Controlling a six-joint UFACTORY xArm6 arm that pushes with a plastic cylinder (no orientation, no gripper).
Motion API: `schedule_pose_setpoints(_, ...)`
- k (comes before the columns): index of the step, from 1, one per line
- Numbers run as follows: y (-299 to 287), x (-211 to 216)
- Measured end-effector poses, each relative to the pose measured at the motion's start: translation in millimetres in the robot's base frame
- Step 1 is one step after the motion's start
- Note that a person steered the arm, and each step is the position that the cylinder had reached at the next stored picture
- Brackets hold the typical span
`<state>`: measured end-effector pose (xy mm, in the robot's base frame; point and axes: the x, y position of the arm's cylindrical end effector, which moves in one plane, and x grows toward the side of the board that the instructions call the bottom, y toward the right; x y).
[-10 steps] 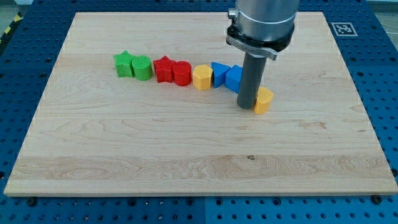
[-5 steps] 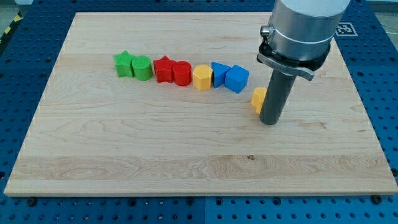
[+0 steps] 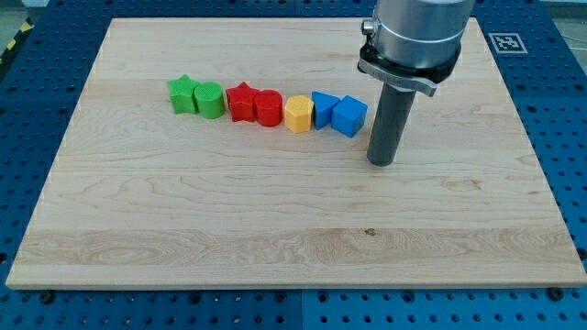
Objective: Place the yellow heart to the top right of the blue cube
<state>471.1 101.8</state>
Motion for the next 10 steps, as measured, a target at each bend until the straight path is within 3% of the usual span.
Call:
schedule_pose_setpoints(5, 0, -22)
schedule_pose_setpoints(10, 30, -2)
